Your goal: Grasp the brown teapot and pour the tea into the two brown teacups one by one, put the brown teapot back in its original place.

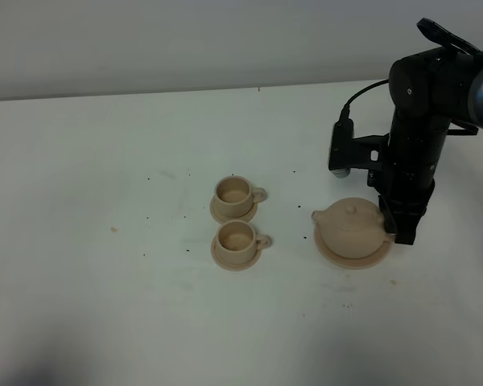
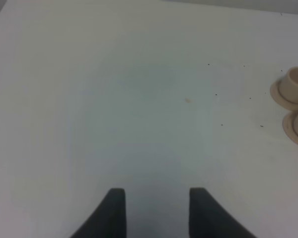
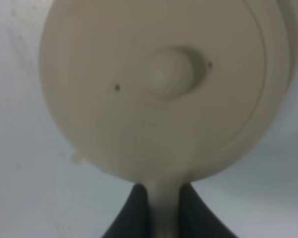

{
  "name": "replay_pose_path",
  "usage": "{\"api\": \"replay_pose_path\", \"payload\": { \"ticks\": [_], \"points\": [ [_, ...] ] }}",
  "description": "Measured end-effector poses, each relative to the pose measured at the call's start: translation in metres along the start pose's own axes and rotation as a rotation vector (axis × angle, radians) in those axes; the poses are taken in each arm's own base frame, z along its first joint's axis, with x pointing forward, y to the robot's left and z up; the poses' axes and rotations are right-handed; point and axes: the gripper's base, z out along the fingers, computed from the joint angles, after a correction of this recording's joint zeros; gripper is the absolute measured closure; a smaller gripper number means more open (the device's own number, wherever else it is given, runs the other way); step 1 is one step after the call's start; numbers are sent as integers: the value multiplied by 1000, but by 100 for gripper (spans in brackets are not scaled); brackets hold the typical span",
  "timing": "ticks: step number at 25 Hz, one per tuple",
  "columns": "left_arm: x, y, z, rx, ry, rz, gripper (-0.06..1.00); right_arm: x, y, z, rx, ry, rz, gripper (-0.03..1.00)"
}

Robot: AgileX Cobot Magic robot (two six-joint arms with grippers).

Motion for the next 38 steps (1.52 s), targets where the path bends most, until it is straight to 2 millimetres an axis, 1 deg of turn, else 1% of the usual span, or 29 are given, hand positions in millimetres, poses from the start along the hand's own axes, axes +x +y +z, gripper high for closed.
{"api": "replay_pose_path", "payload": {
  "ticks": [10,17,21,26,29,35,38],
  "points": [
    [0,0,0,0,0,0,62,-1,2,0,-21,-14,182,86],
    [0,0,0,0,0,0,62,0,2,8,-31,1,212,86],
    [0,0,0,0,0,0,62,0,1,11,-35,8,213,80],
    [0,0,0,0,0,0,62,1,0,12,-20,21,192,62],
    [0,0,0,0,0,0,62,1,0,12,-21,27,161,55],
    [0,0,0,0,0,0,62,3,2,11,-33,50,141,53],
    [0,0,0,0,0,0,62,1,3,12,-20,68,117,53]
  ]
}}
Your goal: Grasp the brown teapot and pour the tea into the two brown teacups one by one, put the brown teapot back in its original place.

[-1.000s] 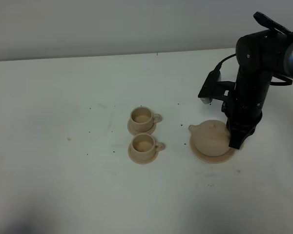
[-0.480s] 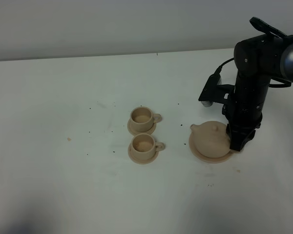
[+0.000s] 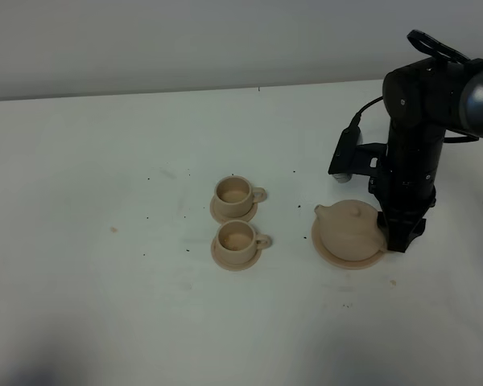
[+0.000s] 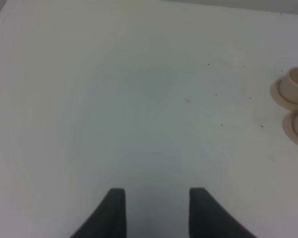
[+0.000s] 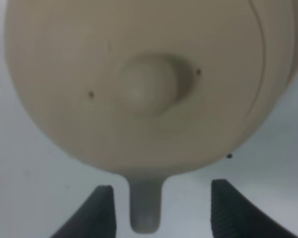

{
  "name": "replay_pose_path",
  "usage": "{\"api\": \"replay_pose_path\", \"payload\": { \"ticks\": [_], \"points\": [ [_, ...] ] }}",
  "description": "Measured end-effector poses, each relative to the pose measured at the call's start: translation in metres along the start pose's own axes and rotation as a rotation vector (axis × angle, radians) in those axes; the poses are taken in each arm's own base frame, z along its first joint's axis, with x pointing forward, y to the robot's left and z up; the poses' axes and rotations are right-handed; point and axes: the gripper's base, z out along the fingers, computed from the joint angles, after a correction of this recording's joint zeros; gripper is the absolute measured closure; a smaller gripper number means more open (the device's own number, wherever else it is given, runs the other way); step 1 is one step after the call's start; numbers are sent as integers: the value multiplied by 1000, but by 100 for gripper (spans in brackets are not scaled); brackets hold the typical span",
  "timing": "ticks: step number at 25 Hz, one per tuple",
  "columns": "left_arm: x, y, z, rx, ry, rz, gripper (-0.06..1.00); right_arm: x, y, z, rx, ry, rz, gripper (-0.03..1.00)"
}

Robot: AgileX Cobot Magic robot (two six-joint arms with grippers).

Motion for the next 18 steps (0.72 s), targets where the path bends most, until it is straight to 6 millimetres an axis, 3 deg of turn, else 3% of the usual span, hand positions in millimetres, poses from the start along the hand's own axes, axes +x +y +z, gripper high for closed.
{"api": "replay_pose_path", "payload": {
  "ticks": [18],
  "points": [
    [0,0,0,0,0,0,62,-8,4,0,66,35,-70,53]
  ]
}}
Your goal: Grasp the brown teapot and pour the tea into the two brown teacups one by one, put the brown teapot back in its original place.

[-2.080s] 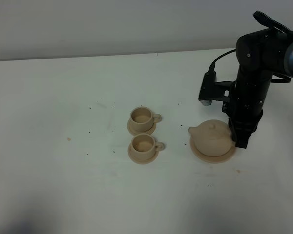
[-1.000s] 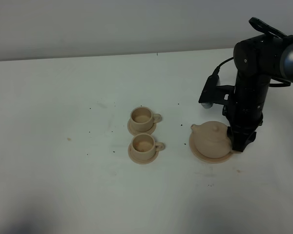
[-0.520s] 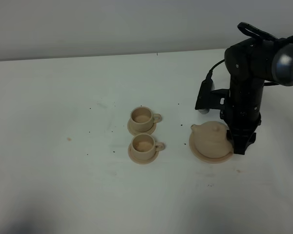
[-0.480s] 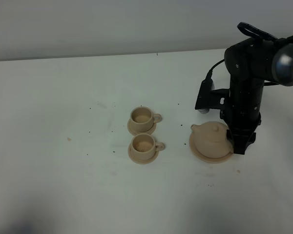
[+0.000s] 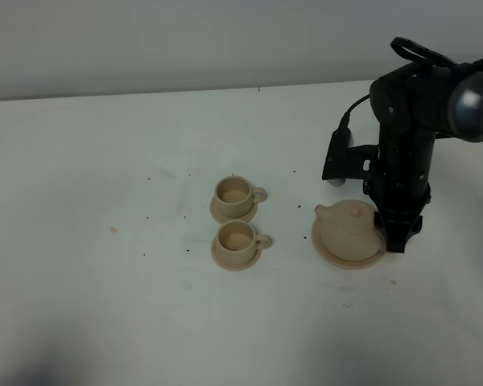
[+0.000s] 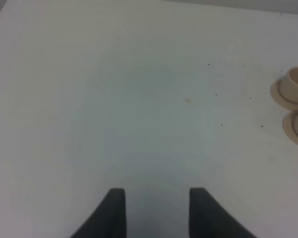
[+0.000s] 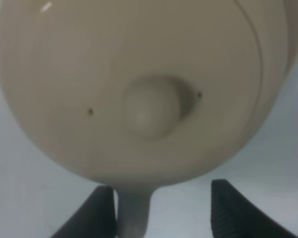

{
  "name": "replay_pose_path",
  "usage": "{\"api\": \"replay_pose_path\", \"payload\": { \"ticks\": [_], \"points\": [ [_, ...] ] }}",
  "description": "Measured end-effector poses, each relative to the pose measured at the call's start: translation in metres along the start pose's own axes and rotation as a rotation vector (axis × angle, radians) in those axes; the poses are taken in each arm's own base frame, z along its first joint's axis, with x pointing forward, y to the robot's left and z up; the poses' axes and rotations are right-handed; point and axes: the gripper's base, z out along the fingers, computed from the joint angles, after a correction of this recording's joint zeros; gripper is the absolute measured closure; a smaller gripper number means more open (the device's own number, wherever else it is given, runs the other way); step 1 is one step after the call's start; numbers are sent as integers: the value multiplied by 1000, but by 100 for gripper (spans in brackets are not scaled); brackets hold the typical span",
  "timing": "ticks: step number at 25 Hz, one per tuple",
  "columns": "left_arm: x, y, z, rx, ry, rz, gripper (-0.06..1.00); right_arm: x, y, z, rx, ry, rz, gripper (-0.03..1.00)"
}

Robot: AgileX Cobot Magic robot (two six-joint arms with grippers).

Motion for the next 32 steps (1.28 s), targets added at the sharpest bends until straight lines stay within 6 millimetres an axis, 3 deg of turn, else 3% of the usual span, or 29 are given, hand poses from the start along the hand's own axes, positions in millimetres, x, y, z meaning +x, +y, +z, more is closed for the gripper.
{"api": "replay_pose_path", "payload": {
  "ticks": [12,27,32],
  "points": [
    [0,0,0,0,0,0,62,-7,2,-1,36,4,-36,54],
    [0,0,0,0,0,0,62,-10,4,-1,65,33,-76,84],
    [0,0,0,0,0,0,62,-10,4,-1,65,33,-77,86]
  ]
}}
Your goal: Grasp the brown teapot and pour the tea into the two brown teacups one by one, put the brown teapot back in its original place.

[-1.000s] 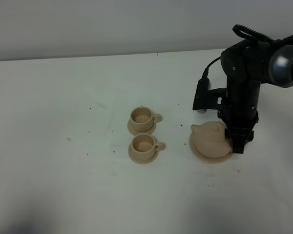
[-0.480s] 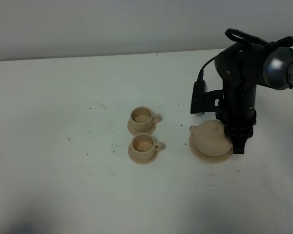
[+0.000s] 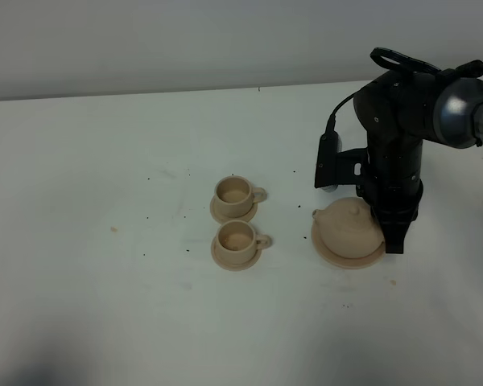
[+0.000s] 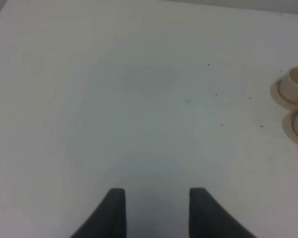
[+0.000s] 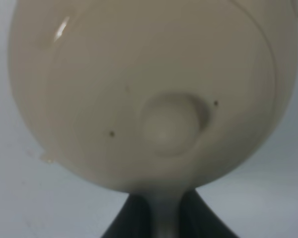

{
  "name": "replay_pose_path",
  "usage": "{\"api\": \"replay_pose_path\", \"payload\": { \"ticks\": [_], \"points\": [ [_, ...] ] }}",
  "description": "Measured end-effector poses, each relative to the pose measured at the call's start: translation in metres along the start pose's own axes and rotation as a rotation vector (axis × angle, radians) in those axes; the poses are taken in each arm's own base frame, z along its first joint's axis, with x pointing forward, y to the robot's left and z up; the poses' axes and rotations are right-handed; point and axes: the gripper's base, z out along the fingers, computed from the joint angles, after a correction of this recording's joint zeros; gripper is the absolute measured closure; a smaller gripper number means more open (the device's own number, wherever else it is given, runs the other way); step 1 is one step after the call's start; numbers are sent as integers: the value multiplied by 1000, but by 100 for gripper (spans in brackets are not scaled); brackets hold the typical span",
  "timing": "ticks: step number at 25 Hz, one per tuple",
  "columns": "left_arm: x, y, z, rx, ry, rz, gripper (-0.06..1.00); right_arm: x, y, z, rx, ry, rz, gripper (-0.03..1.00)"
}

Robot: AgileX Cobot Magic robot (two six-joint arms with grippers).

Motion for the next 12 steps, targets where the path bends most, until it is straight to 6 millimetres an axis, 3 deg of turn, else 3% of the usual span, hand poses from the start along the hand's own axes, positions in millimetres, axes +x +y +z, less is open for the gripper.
{"api": "replay_pose_path", "payload": {
  "ticks": [12],
  "points": [
    [0,0,0,0,0,0,62,0,0,0,-9,-9,18,86]
  ]
}}
